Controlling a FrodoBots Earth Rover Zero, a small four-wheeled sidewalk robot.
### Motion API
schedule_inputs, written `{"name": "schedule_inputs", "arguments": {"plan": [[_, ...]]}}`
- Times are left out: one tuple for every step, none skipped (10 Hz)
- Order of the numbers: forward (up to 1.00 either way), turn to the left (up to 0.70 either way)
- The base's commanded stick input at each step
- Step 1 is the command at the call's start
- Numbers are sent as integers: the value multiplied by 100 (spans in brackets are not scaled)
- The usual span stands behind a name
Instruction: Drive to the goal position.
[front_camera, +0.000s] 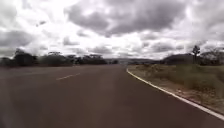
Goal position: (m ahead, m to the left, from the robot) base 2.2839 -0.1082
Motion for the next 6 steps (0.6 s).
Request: {"name": "schedule_inputs", "arguments": {"plan": [[14, 0], [0, 0], [0, 0], [0, 0], [0, 0], [0, 0]]}}
